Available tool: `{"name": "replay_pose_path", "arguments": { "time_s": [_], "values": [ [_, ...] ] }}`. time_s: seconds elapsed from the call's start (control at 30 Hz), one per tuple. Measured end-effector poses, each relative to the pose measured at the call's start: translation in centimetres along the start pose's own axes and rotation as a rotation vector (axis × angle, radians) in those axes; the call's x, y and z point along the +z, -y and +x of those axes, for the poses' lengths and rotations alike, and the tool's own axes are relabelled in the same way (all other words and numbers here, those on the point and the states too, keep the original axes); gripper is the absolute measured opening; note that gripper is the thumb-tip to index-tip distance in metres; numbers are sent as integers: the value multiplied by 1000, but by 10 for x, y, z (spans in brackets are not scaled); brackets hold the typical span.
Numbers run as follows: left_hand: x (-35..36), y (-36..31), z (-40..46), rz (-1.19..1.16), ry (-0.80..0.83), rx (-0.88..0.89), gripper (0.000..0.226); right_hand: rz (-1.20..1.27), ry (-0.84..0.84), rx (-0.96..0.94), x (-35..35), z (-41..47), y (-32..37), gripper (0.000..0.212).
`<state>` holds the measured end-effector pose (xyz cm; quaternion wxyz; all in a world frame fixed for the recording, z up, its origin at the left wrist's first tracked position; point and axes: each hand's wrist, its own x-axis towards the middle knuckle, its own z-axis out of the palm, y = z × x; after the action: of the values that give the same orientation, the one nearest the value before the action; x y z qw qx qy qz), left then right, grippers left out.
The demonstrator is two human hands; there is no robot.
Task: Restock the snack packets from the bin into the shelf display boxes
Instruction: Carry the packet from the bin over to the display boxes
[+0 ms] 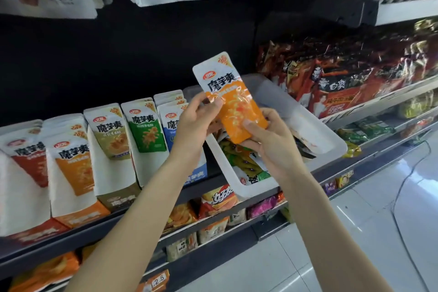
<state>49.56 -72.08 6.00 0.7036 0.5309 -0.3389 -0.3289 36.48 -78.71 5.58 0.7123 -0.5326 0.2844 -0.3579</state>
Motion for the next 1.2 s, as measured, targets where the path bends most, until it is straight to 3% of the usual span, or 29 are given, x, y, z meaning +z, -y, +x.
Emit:
{"name": "replay_pose_path", "arguments": {
  "time_s": [0.07, 0.17, 0.33, 0.6, 0.9, 1.03, 1.1, 1.2],
  "values": [
    [-8, 0, 2, 91, -115, 65, 19, -222, 1, -54, 6, 3, -10, 14],
    [-34, -6, 0, 449, -146, 282, 16, -536, -27, -326, 15, 9, -10, 27],
    [-84, -26, -18, 731, -82, 443, 20, -640, 106, -541, 57, 23, 7, 51],
    [-169, -41, -40, 951, -329, 545, 20, -886, 447, -785, 147, 53, 9, 28],
    [-232, -35, -70, 820, -557, 419, 23, -730, 596, -704, 225, 56, -35, 21],
    [-248, -21, -67, 743, -618, 288, 26, -829, 570, -772, 244, 56, -53, 13],
    [-253, -16, -64, 788, -629, 216, 29, -937, 570, -853, 249, 56, -59, 12],
    [-264, -7, -65, 1112, -694, 174, 31, -1193, 614, -951, 255, 56, -70, 15]
  ]
}}
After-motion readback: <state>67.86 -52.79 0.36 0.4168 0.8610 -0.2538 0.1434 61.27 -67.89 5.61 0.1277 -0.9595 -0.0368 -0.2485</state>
